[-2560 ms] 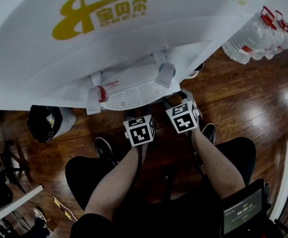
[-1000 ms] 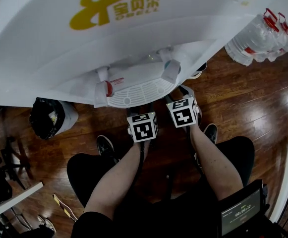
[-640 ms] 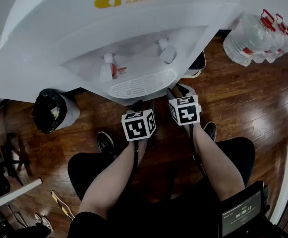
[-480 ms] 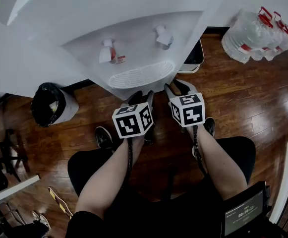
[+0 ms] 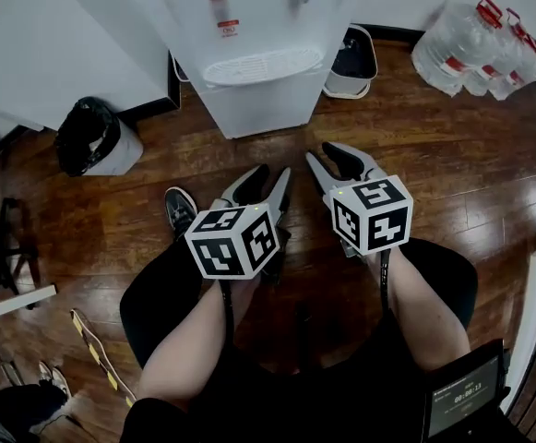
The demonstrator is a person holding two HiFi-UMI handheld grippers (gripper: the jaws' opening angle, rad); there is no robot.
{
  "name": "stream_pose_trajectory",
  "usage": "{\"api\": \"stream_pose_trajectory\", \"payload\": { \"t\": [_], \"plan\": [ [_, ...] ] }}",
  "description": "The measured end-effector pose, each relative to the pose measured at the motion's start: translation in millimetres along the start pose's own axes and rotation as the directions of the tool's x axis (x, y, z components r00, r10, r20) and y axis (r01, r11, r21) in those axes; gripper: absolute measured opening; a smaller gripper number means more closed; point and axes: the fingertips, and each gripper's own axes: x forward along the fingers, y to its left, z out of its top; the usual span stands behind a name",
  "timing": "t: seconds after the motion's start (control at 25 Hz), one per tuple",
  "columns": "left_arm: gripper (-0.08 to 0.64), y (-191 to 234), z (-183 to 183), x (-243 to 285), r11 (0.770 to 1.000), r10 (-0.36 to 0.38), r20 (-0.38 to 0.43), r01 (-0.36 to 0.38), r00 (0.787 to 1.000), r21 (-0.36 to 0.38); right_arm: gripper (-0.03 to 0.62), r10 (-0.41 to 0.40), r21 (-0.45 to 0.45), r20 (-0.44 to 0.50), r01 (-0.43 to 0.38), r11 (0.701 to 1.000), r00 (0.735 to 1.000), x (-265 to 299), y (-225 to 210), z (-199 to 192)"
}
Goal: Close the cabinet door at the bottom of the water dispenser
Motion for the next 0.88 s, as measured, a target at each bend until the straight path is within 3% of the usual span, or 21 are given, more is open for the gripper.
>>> {"api": "stream_pose_trajectory", "payload": {
  "t": [0.12,0.32,0.44,0.76,0.88],
  "plan": [
    [0.179,-12.1,-28.6,-24.8,0.998,-0.009,-0.009,0.010,1.000,0.066,0.120,0.000,0.019,0.004,0.000,1.000,1.000,-29.4,10.3,-24.2],
    [0.179,-4.5,-52.9,-63.4,0.979,0.076,0.032,-0.081,0.997,0.187,0.107,-0.033,0.041,0.050,0.031,0.999,0.998,-68.1,24.3,-53.3],
    [0.179,-7.2,-63.7,-85.3,0.965,0.100,0.073,-0.115,0.992,0.234,0.106,-0.012,0.052,0.052,0.009,0.999,0.999,-86.0,45.3,-72.9],
    [0.179,-44.1,-129.5,-114.1,0.957,0.036,0.034,-0.045,0.999,0.286,0.103,-0.021,0.071,0.115,0.013,0.997,0.993,-136.2,74.5,-94.8],
    [0.179,-55.1,-141.3,-124.5,0.966,-0.005,0.059,-0.011,0.998,0.257,0.098,-0.032,0.086,0.159,0.018,0.996,0.987,-149.9,82.1,-98.7]
  ]
}}
